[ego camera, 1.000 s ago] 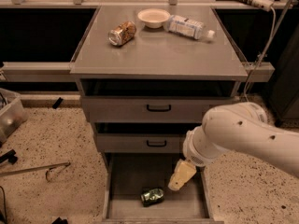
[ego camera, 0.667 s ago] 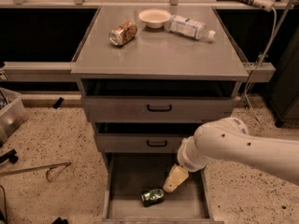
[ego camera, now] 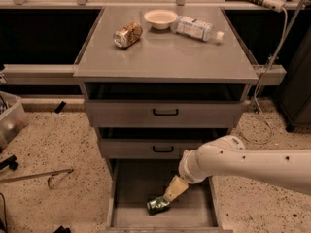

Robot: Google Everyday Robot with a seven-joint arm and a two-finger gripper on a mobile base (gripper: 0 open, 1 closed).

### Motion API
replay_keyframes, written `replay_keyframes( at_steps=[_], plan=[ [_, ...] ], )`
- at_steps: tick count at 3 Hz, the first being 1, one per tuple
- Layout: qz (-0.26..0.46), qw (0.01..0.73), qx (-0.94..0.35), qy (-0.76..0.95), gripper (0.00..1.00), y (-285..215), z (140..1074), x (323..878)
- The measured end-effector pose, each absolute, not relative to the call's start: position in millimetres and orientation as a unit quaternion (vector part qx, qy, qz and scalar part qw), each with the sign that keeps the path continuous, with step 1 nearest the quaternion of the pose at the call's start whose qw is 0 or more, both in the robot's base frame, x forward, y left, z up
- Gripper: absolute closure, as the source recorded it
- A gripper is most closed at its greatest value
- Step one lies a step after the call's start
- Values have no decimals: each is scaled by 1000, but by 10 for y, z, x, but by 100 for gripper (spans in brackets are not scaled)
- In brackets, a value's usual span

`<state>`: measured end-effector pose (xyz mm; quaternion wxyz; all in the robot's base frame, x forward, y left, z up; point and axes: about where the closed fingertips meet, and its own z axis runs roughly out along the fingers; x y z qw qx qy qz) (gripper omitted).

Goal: Pick green can from bottom drawer and place on counter

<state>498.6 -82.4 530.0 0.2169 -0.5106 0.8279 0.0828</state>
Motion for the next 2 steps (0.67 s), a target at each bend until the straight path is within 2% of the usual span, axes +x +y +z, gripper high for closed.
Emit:
replay_keyframes(
  at_steps=[2],
  plan=[
    [100, 229, -529, 811, 0, -639, 4357, 5256]
  ],
)
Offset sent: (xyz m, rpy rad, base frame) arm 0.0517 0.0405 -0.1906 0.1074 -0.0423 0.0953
